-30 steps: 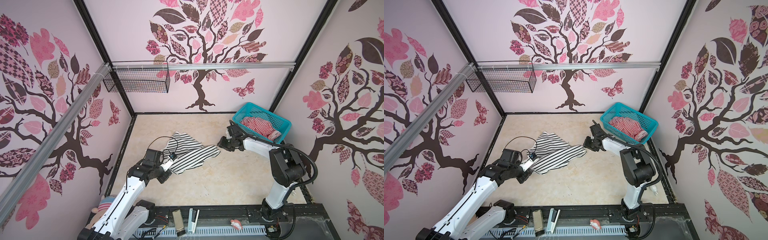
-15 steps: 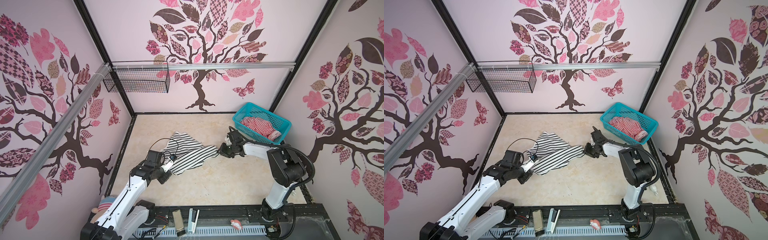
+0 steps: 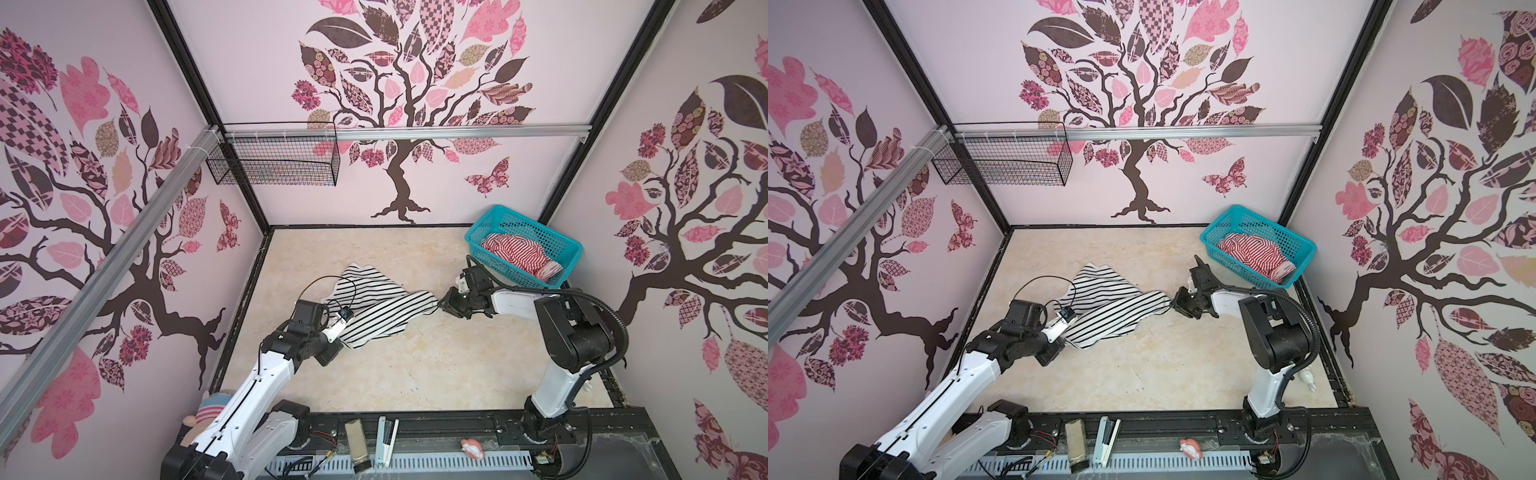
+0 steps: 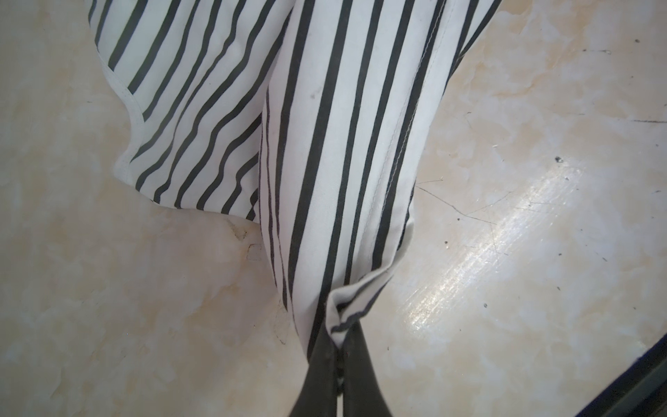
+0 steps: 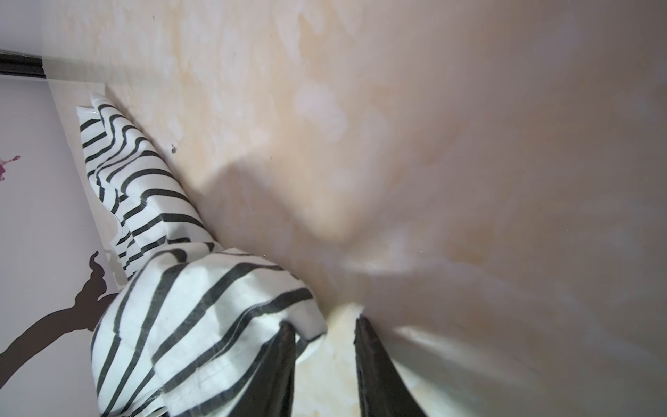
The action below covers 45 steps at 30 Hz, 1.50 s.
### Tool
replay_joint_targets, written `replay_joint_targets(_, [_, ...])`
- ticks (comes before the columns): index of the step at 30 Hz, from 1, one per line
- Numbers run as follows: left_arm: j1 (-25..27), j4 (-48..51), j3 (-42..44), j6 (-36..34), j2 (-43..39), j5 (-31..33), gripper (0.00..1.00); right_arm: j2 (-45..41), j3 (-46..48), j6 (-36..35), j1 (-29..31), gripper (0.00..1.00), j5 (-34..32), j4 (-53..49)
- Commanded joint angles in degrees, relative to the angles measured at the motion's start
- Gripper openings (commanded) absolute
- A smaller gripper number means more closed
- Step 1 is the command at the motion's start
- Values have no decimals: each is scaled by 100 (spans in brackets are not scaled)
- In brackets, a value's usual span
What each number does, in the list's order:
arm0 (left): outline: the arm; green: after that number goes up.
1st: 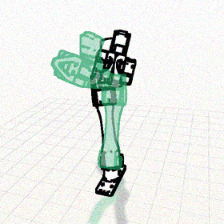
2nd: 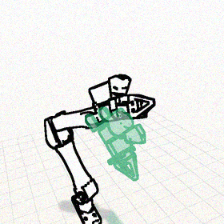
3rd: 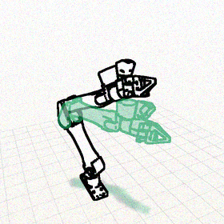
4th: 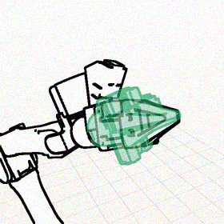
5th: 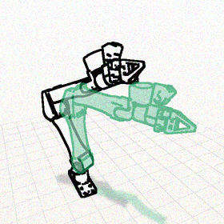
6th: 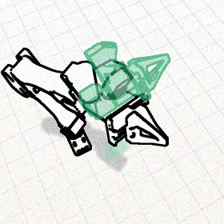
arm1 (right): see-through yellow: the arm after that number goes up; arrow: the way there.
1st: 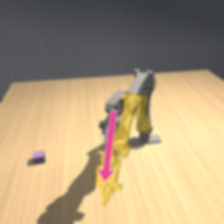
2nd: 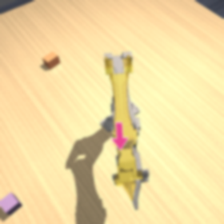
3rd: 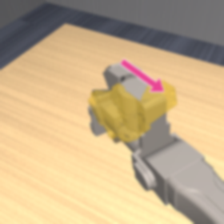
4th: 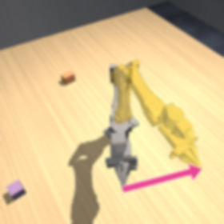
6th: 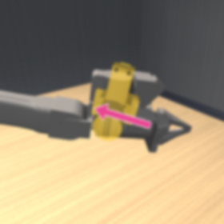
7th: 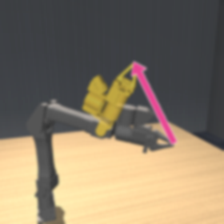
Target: Fold and stack the tank tops
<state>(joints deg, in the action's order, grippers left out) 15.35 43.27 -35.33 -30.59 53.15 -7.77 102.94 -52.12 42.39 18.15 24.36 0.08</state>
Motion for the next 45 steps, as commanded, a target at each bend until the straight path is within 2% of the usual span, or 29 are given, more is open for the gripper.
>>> replay_joint_targets(1, [-25,-108,148,5,3,47,0,179,9,127,-49,27,262,199])
replay_joint_targets(5, [-25,-156,150,23,34,65,0,95,-6,-96,-49,25,131,-30])
replay_joint_targets(9, [-29,-196,134,33,106,65,0,120,-51,-360,-23,25,249,-169])
replay_joint_targets(14, [-24,-243,126,59,152,66,0,94,-45,-597,86,26,85,-337])
replay_joint_targets(27, [-35,-274,110,94,196,118,0,600,-517,-631,154,27,-400,-478])
replay_joint_targets(29, [-49,-277,111,105,196,126,0,644,-543,-656,152,25,-406,-473])
replay_joint_targets(33, [-52,-358,123,106,220,174,0,628,-502,-653,149,13,-221,-384])
replay_joint_targets(36, [-53,-453,88,147,317,278,0,421,-367,-600,154,1,-35,-273])
replay_joint_targets(37, [-52,-490,73,173,356,314,0,338,-338,-589,160,0,1,-256])
replay_joint_targets(41, [-69,-656,-238,391,525,565,0,-177,-312,-528,162,0,110,-372])
replay_joint_targets(45, [-85,-328,-1269,635,600,542,0,-1098,-651,-482,171,0,42,-884])
